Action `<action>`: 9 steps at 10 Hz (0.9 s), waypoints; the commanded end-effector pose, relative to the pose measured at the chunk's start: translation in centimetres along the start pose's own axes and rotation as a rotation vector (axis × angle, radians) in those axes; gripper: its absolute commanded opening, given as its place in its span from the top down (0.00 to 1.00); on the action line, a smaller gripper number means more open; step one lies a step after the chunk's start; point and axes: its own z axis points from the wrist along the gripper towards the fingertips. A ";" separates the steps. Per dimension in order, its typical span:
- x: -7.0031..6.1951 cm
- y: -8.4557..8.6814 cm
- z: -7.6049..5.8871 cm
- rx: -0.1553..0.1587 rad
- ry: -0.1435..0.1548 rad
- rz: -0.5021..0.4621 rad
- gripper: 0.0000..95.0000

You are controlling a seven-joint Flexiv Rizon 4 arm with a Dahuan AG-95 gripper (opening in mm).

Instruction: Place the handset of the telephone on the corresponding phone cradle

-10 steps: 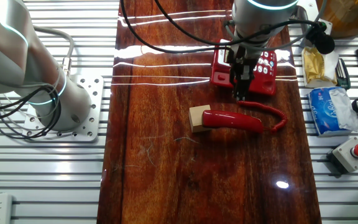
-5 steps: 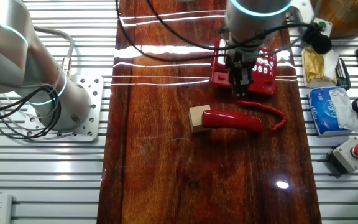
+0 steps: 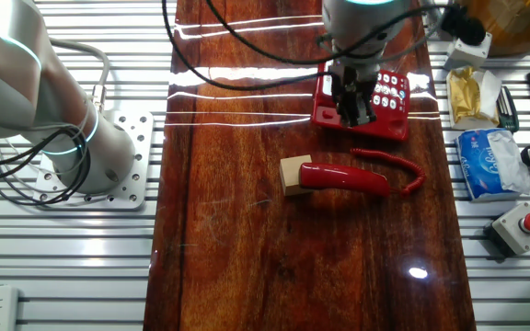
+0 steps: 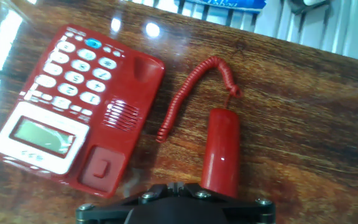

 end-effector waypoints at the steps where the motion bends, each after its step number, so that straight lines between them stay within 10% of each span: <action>1: -0.1 -1.4 0.4 0.077 0.058 0.187 1.00; 4: -1.1 -5.8 0.7 0.057 0.054 0.290 1.00; 6: -1.2 -7.0 1.1 -0.014 0.048 0.356 0.80; 9: -1.3 -7.6 2.8 -0.119 0.037 0.337 0.00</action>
